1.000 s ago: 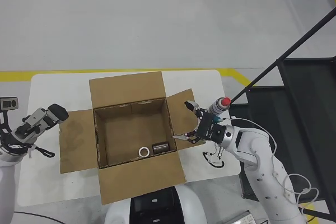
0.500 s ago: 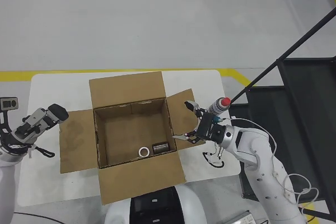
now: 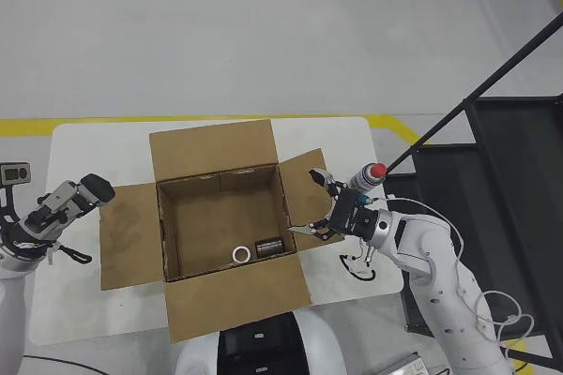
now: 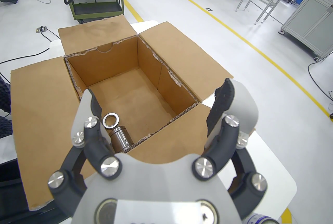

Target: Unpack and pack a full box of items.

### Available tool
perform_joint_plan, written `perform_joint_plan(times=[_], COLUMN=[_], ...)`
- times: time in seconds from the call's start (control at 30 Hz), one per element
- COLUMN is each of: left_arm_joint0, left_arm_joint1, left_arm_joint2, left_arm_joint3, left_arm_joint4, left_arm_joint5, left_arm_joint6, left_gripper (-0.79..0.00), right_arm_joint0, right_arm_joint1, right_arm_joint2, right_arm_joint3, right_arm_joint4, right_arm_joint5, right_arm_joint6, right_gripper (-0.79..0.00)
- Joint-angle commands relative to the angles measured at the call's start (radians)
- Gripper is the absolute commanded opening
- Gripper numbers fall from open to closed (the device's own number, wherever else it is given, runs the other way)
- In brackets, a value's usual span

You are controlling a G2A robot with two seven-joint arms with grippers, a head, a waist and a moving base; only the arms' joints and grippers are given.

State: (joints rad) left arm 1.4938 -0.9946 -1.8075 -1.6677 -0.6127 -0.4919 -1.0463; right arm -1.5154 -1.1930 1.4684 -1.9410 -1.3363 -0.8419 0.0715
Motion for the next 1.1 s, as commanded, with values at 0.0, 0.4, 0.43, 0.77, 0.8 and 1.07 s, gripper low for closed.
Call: perform_joint_plan(times=[0.0, 0.4, 0.43, 0.77, 0.8, 1.07], left_arm_joint0=[0.000, 0.000, 0.000, 0.000, 0.000, 0.000], left_arm_joint1=[0.000, 0.000, 0.000, 0.000, 0.000, 0.000], left_arm_joint2=[0.000, 0.000, 0.000, 0.000, 0.000, 0.000], left_arm_joint3=[0.000, 0.000, 0.000, 0.000, 0.000, 0.000], left_arm_joint4=[0.000, 0.000, 0.000, 0.000, 0.000, 0.000], left_arm_joint5=[0.000, 0.000, 0.000, 0.000, 0.000, 0.000], left_arm_joint6=[0.000, 0.000, 0.000, 0.000, 0.000, 0.000], left_gripper=[0.000, 0.000, 0.000, 0.000, 0.000, 0.000], right_arm_joint0=[0.000, 0.283, 0.310, 0.516, 0.534, 0.654], right_arm_joint1=[0.000, -0.008, -0.011, -0.051, -0.054, -0.076], right_arm_joint2=[0.000, -0.258, -0.291, -0.550, -0.569, -0.678], right_arm_joint3=[0.000, 0.074, 0.090, 0.242, 0.254, 0.370], right_arm_joint4=[0.000, 0.197, 0.211, 0.157, 0.139, 0.153], right_arm_joint5=[0.000, -0.075, -0.058, 0.095, 0.082, 0.018], right_arm_joint6=[0.000, 0.480, 0.534, 0.793, 0.812, 0.925], right_gripper=[0.000, 0.000, 0.000, 0.000, 0.000, 0.000])
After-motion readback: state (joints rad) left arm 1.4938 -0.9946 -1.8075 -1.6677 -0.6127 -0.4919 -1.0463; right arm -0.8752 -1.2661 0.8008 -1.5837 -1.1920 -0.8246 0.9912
